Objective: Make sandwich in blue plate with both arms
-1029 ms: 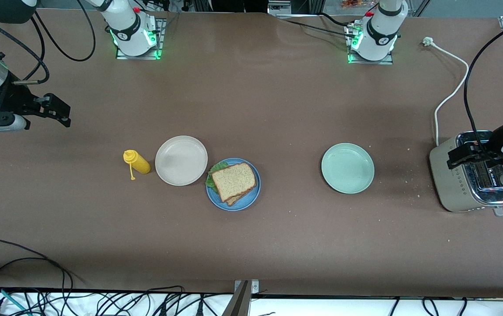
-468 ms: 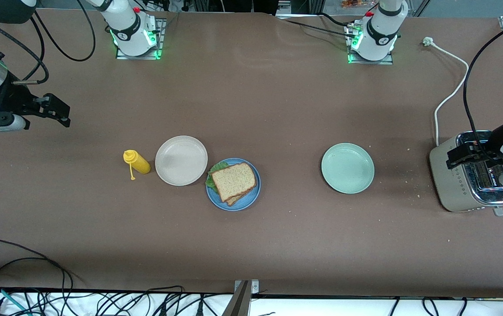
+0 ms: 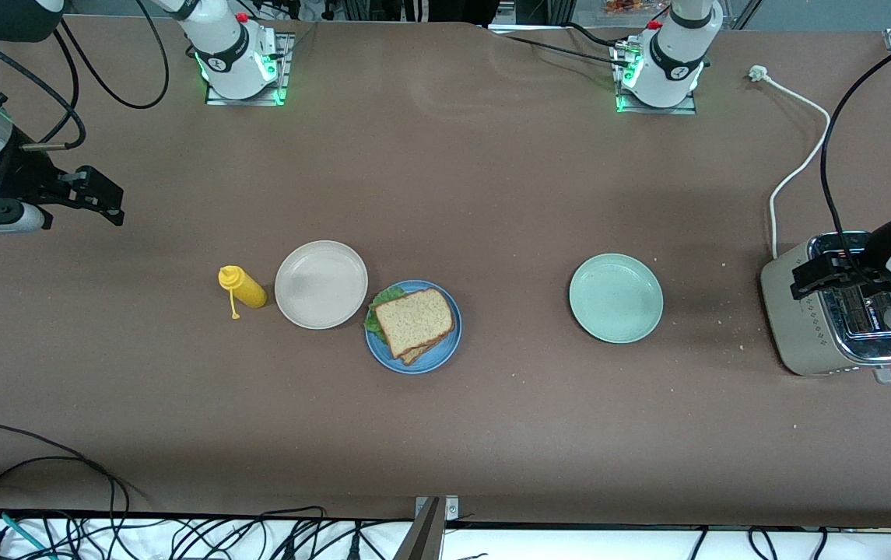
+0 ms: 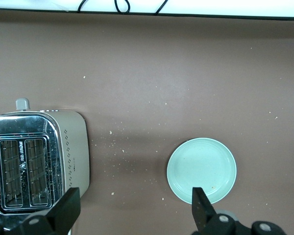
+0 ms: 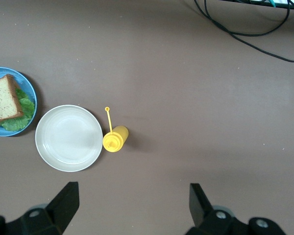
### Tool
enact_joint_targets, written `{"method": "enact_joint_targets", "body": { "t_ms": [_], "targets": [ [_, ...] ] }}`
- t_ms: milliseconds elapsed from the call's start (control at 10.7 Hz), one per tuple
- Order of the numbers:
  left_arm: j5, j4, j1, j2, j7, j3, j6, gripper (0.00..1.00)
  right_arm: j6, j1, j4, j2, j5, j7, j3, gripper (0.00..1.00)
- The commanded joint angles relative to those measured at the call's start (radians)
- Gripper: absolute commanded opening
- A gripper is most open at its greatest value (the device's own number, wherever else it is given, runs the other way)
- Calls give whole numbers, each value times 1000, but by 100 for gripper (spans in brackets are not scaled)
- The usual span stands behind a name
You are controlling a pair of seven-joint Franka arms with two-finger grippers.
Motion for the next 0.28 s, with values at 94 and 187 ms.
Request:
{"method": "enact_joint_targets", "body": {
  "t_ms": [94,187],
  "targets": [
    [-9,5,-1,-9,15,1,-7,100,-9,4,18,2,-7,14,-1,100],
    [-9,5,-1,-9,15,1,-7,100,-10,4,18,2,-7,14,-1,100]
  ]
}}
